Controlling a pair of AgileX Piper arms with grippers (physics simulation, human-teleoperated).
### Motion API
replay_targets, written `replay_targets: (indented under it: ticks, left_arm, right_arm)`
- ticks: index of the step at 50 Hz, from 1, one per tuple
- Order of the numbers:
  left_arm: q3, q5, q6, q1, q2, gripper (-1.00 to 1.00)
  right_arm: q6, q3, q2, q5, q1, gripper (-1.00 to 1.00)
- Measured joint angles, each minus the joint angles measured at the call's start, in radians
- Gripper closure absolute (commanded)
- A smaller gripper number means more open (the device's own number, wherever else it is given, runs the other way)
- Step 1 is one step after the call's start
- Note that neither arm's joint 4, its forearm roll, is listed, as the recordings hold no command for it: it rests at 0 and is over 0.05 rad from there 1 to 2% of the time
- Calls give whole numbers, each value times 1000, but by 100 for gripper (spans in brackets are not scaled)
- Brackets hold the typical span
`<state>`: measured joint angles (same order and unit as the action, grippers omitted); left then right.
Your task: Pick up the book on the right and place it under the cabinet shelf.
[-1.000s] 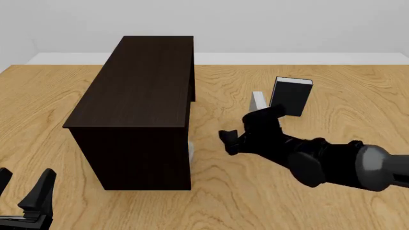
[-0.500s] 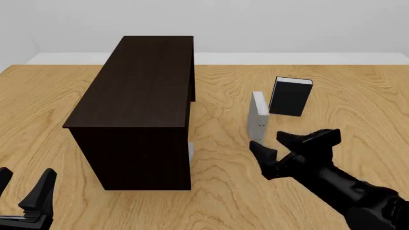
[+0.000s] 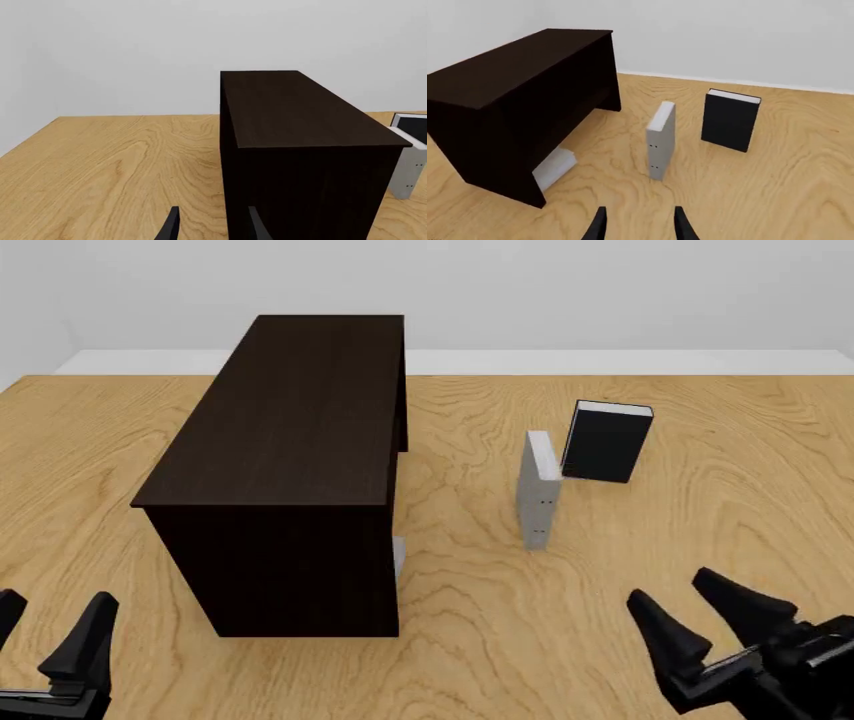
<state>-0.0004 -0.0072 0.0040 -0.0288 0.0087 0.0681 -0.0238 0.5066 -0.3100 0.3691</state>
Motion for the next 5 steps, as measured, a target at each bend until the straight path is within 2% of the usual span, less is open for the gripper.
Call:
replay_targets:
  ticks: [5]
  left_arm:
    - [0, -1, 0, 0, 2, -100]
  right_arm:
    - [-7, 10, -209, 183, -34, -100]
